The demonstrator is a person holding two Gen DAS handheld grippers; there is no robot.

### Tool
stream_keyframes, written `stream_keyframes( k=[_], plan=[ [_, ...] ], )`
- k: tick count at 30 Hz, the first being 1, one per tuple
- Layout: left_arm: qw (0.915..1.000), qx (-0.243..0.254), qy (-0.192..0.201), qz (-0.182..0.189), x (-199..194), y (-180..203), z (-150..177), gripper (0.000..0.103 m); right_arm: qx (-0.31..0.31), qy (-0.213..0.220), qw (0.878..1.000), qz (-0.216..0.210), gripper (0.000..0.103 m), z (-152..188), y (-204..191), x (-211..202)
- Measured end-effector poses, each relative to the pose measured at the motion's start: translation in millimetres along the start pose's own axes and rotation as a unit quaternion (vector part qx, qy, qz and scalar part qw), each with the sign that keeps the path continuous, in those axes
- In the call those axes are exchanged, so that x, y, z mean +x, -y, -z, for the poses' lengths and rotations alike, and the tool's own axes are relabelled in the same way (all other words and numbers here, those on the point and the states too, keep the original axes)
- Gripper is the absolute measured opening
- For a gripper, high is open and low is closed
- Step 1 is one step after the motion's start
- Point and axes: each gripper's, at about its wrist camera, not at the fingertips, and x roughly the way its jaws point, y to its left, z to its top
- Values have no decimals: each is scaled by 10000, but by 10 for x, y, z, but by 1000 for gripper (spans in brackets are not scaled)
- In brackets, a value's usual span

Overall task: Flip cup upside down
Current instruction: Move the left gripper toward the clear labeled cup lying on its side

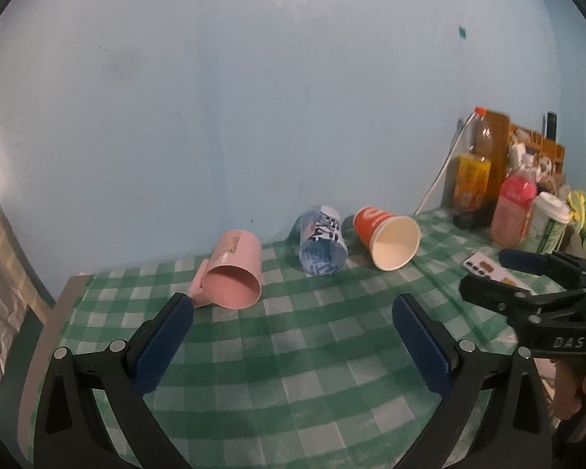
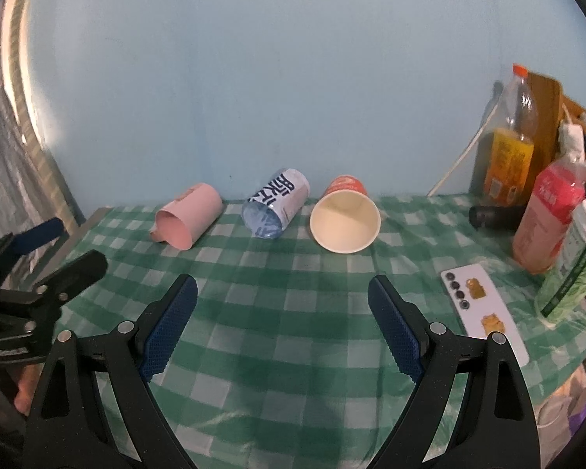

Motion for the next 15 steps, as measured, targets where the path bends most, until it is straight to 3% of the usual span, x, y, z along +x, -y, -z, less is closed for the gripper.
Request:
stream_keyframes(
  k=[15],
  plan=[
    [9931, 213, -1154, 65, 1038, 180, -814, 103, 553, -735, 9957, -108, 88, -670, 496, 648]
  ],
)
